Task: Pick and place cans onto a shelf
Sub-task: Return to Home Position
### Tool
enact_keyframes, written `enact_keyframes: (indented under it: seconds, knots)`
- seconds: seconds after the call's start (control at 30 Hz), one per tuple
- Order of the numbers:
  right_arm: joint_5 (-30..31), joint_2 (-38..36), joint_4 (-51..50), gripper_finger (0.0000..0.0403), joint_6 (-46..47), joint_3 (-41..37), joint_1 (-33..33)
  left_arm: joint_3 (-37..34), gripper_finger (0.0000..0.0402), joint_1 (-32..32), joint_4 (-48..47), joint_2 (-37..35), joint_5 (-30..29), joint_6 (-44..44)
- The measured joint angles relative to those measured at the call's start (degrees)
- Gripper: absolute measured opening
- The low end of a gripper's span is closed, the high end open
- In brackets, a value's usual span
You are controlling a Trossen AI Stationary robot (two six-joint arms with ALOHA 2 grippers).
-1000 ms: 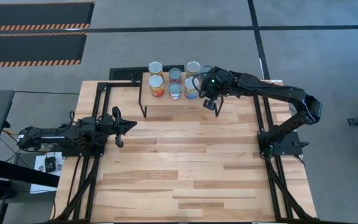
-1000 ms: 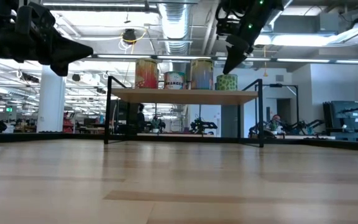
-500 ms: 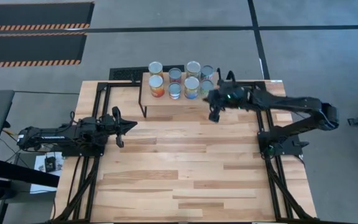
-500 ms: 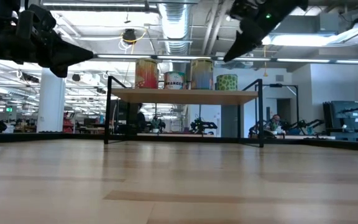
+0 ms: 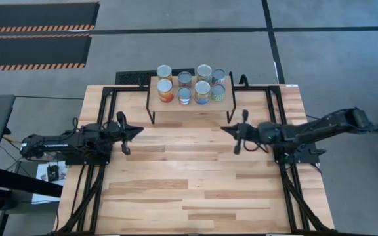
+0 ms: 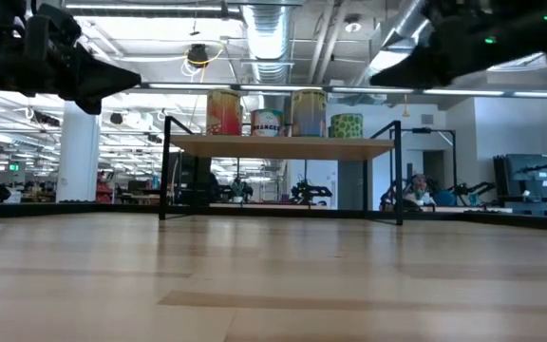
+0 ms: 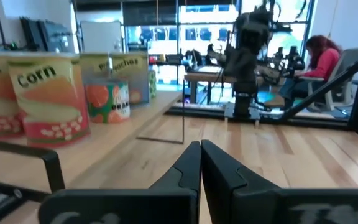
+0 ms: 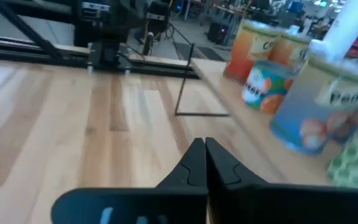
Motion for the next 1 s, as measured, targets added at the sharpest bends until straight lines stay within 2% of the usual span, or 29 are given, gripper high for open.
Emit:
enact_keyframes:
  seconds: [0.17,0.27,0.53,0.67,0.8,0.87,1.0]
  knots:
    - [1.61,-8.8,-0.81,0.0003,3.06,-6.97,3.42,-0.03,0.0,0.0,-1.25,-3.89,-0.09,1.7]
    - [-1.08,-14.91,-3.24,0.0003,4.9,-10.33,2.96,-0.06,0.0,0.0,-4.76,-6.8,-0.5,1.68]
    - [-10.33,-31.74,-11.02,0.0001,5.38,-15.86,-5.35,-0.1,0.0,-0.01,-6.26,-6.72,-1.5,1.0]
    - [-13.79,-42.1,-11.73,0.0001,5.32,-21.23,-10.08,-0.17,0.0,-0.01,-6.26,-6.72,-1.57,1.02]
    - [-16.62,-51.5,-19.51,0.0001,7.46,-22.01,-15.13,-0.17,0.0,-0.02,-6.28,-6.72,-1.6,0.81]
    - [-18.77,-54.55,-19.95,0.0001,7.37,-22.03,-16.86,-0.18,0.0,-0.01,-6.33,-6.72,-1.39,0.57]
    - [-19.63,-54.13,-20.35,0.0001,5.72,-22.04,-19.31,-0.21,0.0,0.0,-6.68,-6.59,-0.34,0.47]
